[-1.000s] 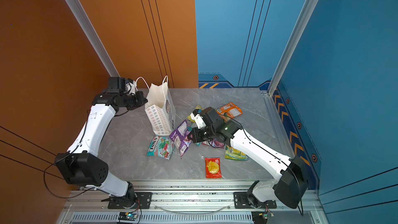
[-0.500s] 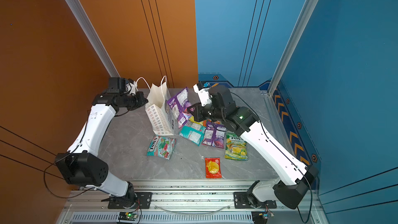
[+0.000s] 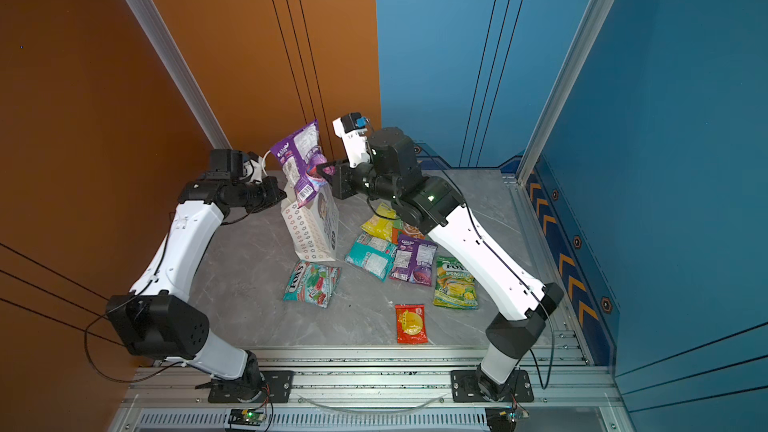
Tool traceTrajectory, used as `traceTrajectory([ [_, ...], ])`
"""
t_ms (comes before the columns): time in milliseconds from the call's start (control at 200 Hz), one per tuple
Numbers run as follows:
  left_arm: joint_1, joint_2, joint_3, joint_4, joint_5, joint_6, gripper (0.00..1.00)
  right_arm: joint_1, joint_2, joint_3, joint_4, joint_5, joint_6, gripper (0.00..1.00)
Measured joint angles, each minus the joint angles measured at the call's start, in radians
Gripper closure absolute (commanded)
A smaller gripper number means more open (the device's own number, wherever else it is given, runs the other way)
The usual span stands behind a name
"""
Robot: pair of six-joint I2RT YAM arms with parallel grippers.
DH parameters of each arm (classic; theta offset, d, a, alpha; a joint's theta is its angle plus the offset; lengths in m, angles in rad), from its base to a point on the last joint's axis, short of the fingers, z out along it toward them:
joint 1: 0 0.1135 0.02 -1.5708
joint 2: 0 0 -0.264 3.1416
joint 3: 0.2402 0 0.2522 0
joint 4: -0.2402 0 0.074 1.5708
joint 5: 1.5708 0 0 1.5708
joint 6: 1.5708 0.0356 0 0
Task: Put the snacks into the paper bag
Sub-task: 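Lift the purple packet and carry it over the bag with the right gripper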
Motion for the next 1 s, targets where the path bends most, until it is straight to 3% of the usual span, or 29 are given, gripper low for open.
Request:
traceTrajectory([
  [355,-0.013,0.000,-0.002,0.000,0.001,-0.007,1.00,0.006,0.280,0.305,0.008,0.128,0.018,1.00],
  [761,-0.029,-0.001,-0.013,0.009,0.001,-0.008,1.00,0.008,0.404,0.359,-0.033,0.296,0.013,1.00],
  [1001,-0.028,-0.003,-0.013,0.009,0.000,-0.008,1.00,0.016,0.427,0.360,-0.121,0.331,-0.010,1.00],
])
